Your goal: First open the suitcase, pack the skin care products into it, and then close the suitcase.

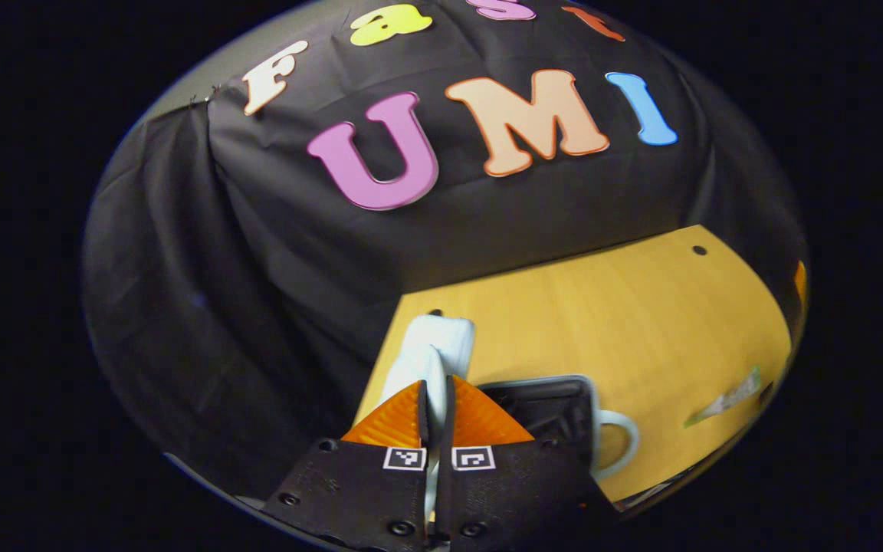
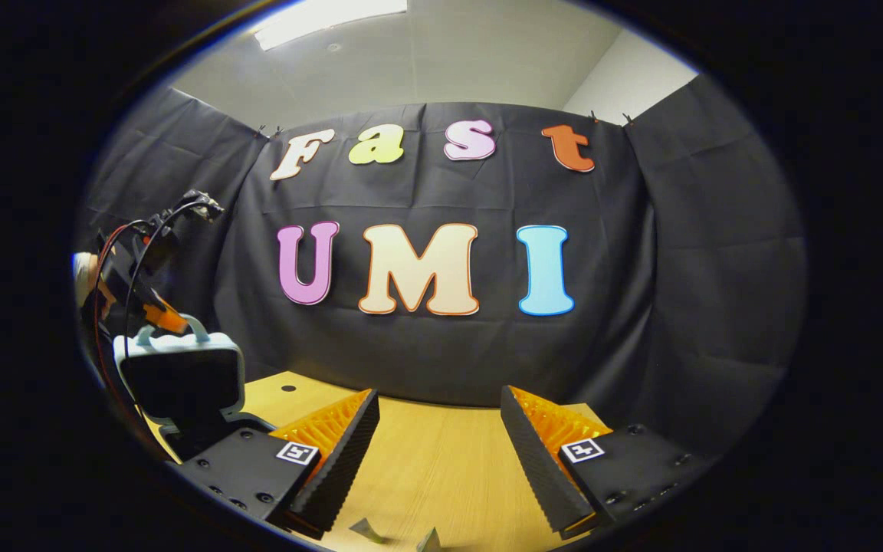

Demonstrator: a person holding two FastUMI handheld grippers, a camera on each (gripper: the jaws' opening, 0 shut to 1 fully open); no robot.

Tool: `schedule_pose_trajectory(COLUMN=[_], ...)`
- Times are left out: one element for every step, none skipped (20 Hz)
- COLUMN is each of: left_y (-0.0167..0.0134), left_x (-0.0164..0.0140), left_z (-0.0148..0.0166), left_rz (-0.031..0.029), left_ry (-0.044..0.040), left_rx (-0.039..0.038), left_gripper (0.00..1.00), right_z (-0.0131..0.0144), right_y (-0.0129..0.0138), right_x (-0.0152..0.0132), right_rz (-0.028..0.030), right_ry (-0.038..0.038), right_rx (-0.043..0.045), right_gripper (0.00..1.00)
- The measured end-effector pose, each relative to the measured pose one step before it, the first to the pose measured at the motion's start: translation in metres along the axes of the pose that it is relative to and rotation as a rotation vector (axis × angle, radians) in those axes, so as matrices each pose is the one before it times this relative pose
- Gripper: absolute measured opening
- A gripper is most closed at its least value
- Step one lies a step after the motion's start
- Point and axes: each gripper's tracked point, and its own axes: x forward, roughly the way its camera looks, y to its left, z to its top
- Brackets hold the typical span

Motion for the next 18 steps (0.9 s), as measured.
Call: schedule_pose_trajectory(left_y=[-0.00023,0.00043,0.0023,0.00143,-0.00076,0.00074,0.00155,0.00046,-0.00234,0.00234,-0.00016,-0.00159,0.00355,-0.00086,-0.00013,-0.00019,-0.00065,0.00102], left_x=[0.00192,-0.00152,0.00094,0.00236,0.00278,-0.00151,-0.00111,-0.00155,-0.00003,0.002,-0.00135,-0.0003,-0.0017,0.00125,0.00003,0.00051,0.00039,0.0006], left_z=[-0.00426,-0.00049,0.00185,0.00108,-0.00254,-0.00105,0.00156,0.00371,0.00263,-0.00199,0.00197,0.00308,0.00063,-0.00084,-0.00047,-0.00018,-0.00122,-0.0025], left_rz=[0.01163,0.01053,0.02343,0.0301,0.0164,0.01207,0.0152,0.01264,0.00137,-0.00021,-0.00453,-0.00921,-0.00496,-0.00662,-0.00682,-0.00628,-0.00675,-0.00145], left_ry=[0.01046,0.00822,-0.00924,-0.00522,0.01111,0.00728,0.00859,0.01014,0.01296,0.01451,0.01021,0.01093,0.00714,0.00713,0.01358,0.01378,0.00851,0.01757], left_rx=[-0.02502,-0.02539,-0.01487,-0.0152,-0.01784,-0.01653,-0.01305,-0.00878,-0.01048,-0.01704,-0.01954,-0.01494,-0.00996,-0.00389,0.00041,0.00388,0.00174,-0.00317], left_gripper=[0.0,0.0,0.0,0.0,0.0,0.0,0.0,0.0,0.0,0.0,0.0,0.0,0.0,0.0,0.0,0.0,0.0,0.0], right_z=[-0.00074,-0.0014,-0.0019,-0.00002,-0.00146,0.00057,-0.00028,-0.00025,-0.00285,-0.00258,-0.00283,-0.00158,-0.00046,-0.00196,-0.00133,-0.00101,-0.00141,-0.00061], right_y=[0.00464,0.00485,0.00355,0.00427,0.00557,0.00603,0.00723,0.00799,0.00908,0.00933,0.00877,0.00783,0.00709,0.0069,0.00592,0.00446,0.00309,0.00236], right_x=[0.00188,0.00294,0.00216,0.00281,0.00169,0.00191,0.00184,0.00175,0.00213,0.00232,0.00217,0.00149,0.00167,0.00159,0.00142,0.00243,0.00016,0.00054], right_rz=[-0.00536,-0.0033,-0.00729,-0.00757,-0.00898,-0.00887,-0.00814,-0.00627,-0.00362,-0.00257,-0.00309,-0.0045,-0.00464,-0.00417,-0.00524,-0.00576,-0.00693,-0.00575], right_ry=[0.00168,0.00833,0.00831,0.00669,0.0043,0.00025,-0.00108,-0.00197,0.00213,0.00248,0.00398,0.00141,-0.00017,0.0032,0.00366,0.0046,0.00579,0.00578], right_rx=[0.00246,-0.00093,-0.0039,-0.00074,0.00188,0.00252,0.00005,-0.00283,-0.00429,-0.00413,-0.00415,-0.00369,-0.003,-0.00204,-0.00362,-0.00539,-0.00537,-0.00511], right_gripper=[0.98,1.0,0.98,0.98,0.98,0.98,0.98,0.98,0.98,0.98,0.98,0.98,0.98,0.98,0.98,0.98,0.98,0.98])
